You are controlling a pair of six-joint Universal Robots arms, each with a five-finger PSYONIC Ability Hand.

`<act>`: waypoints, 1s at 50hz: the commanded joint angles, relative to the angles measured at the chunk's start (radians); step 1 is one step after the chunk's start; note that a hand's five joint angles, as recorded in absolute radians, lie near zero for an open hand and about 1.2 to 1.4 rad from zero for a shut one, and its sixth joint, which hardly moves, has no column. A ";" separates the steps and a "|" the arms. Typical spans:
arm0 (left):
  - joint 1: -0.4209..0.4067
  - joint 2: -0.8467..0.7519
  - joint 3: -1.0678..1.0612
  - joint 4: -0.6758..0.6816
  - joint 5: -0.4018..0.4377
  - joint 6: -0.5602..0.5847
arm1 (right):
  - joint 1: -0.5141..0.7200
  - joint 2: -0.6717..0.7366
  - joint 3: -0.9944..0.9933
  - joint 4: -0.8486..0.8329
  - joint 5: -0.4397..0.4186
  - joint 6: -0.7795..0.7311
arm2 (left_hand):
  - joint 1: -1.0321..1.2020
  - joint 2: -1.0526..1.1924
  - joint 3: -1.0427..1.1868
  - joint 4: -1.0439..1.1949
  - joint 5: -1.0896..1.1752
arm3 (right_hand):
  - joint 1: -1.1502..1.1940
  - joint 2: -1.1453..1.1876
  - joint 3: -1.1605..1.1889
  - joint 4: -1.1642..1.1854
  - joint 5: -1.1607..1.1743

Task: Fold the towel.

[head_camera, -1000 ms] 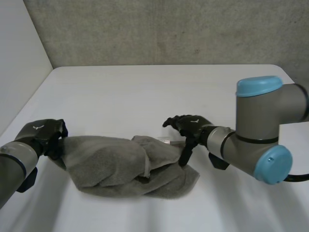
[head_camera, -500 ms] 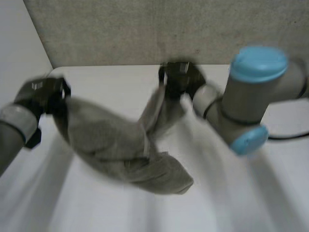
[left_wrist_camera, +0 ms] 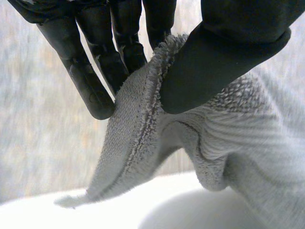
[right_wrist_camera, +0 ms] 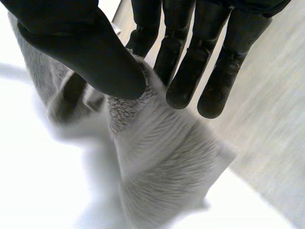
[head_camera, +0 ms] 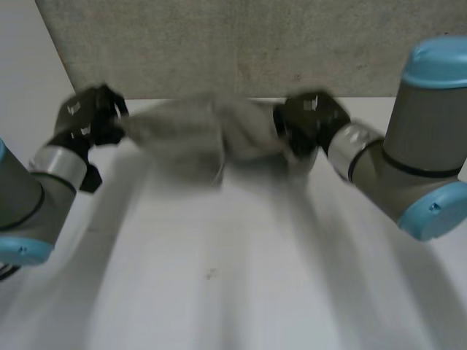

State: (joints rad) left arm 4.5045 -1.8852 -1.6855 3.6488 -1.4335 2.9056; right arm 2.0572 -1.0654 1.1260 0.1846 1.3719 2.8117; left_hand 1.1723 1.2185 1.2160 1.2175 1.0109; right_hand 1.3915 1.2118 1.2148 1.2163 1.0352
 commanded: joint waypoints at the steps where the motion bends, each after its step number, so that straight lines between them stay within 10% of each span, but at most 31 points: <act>1: 0.071 -0.049 -0.072 -0.009 0.001 0.175 | -0.037 0.050 0.043 0.130 -0.008 -0.026 | 0.224 0.178 0.180 0.179 0.211 | 0.005 0.184 0.182 0.180 0.187; 10: 0.130 -0.077 -0.092 -0.068 0.013 0.435 | -0.038 0.002 0.168 0.038 -0.011 -0.003 | -0.997 -1.044 -1.041 -1.043 -1.011 | 0.005 0.184 0.182 0.180 0.187; 22: -0.022 0.049 -0.129 -0.188 0.192 0.484 | -0.046 -0.021 0.265 -0.025 -0.010 0.006 | -0.977 -1.023 -1.020 -1.022 -0.990 | 0.005 0.184 0.182 0.180 0.187; 34: -0.177 -0.044 0.019 -0.304 0.176 0.494 | -0.049 -0.015 0.276 -0.031 -0.010 0.005 | -0.539 -0.586 -0.583 -0.585 -0.552 | 0.005 0.184 0.182 0.180 0.187; 50: -0.191 -0.285 0.164 -0.480 0.030 0.800 | -0.072 -0.015 0.267 -0.031 -0.008 0.005 | -0.771 -0.817 -0.815 -0.816 -0.784 | 0.005 0.184 0.182 0.180 0.187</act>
State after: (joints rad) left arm 4.3117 -2.1216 -1.5314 3.1537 -1.3592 3.5696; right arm 1.9918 -1.0792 1.3977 0.1534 1.3637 2.8163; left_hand 0.3959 0.3941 0.3937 0.3928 0.2207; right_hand 1.3915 1.2121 1.2148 1.2167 1.0347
